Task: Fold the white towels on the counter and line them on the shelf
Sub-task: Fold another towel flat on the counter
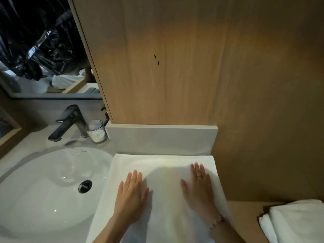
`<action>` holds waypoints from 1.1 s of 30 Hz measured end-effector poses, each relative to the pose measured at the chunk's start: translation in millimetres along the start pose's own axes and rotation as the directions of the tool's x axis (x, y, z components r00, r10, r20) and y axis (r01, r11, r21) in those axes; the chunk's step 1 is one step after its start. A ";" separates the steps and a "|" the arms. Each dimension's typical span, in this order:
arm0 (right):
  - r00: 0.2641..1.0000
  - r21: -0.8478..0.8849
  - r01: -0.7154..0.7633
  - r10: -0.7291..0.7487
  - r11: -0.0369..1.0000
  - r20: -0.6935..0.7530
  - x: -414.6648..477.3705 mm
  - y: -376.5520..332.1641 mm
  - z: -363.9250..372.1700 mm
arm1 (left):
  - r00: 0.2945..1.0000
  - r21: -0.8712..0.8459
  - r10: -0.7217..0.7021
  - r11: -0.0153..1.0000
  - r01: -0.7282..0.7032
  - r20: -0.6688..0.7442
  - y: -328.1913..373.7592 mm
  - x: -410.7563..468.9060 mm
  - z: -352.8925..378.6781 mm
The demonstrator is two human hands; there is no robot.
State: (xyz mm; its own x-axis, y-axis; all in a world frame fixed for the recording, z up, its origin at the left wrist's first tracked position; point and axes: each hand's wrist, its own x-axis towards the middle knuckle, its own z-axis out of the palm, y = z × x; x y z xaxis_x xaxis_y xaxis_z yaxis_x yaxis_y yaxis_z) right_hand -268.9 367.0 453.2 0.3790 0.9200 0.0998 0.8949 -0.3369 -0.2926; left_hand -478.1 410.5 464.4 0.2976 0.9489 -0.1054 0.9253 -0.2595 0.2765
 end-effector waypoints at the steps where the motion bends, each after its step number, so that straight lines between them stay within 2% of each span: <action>1: 0.999 0.037 0.024 -0.022 0.999 -0.046 -15.7 -12.8 1.5 | 1.000 -0.019 0.013 1.000 -0.013 0.003 3.2 -14.4 0.6; 3: 0.987 0.072 0.143 -0.136 0.987 -0.088 -53.6 -42.1 10.5 | 0.998 0.047 0.059 0.997 -0.061 0.037 6.6 -45.1 3.6; 5: 0.979 0.083 0.205 -0.203 0.975 -0.037 -89.7 -62.9 15.6 | 0.993 0.102 0.087 0.990 -0.095 0.080 7.8 -72.3 15.4; 7: 0.973 0.045 0.224 -0.226 0.973 0.037 -113.5 -66.0 20.3 | 0.989 0.088 0.144 0.985 -0.147 0.040 2.8 -90.8 31.0; 9: 0.969 0.001 0.233 -0.232 0.973 0.089 -127.5 -58.6 19.6 | 0.991 0.039 0.123 0.991 -0.125 0.053 4.4 -102.0 28.1; 13: 0.967 0.007 0.151 -0.149 0.988 0.208 -136.8 -49.3 3.9 | 0.987 0.045 0.156 0.987 -0.154 -0.036 6.2 -104.0 25.0; 16: 0.958 0.044 0.143 -0.149 0.989 0.245 -139.1 -50.0 2.3 | 0.986 0.054 0.167 0.984 -0.168 0.026 1.7 -105.1 25.6; 19: 0.971 -0.005 0.084 -0.081 0.996 0.226 -140.7 -46.6 -1.3 | 0.981 0.022 0.195 0.981 -0.195 0.013 -5.6 -102.0 26.6; 21: 0.974 -0.032 0.126 -0.117 0.992 0.194 -141.2 -37.1 -3.6 | 0.983 0.028 0.177 0.984 -0.178 0.053 -6.1 -104.1 17.1; 23: 0.968 -0.003 0.091 -0.088 0.996 0.235 -145.0 -23.5 -9.0 | 0.983 0.052 0.177 0.982 -0.179 0.052 -15.7 -104.8 19.1; 28: 0.960 -0.099 -0.012 0.040 0.995 0.278 -161.5 11.7 -23.4 | 0.994 0.067 0.101 0.992 -0.103 0.032 -51.7 -119.5 13.2; 33: 0.958 -0.118 -0.062 0.092 0.991 0.272 -170.3 39.9 -33.8 | 0.998 0.113 0.015 0.993 -0.022 0.063 -68.6 -131.1 8.8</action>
State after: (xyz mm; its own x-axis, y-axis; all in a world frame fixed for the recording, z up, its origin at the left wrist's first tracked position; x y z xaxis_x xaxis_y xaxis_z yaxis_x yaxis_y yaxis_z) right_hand -289.8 190.1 456.7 0.3817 0.9046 -0.1898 0.8913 -0.4146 -0.1835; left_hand -578.5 302.3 450.8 0.3259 0.9315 -0.1613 0.9391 -0.2993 0.1688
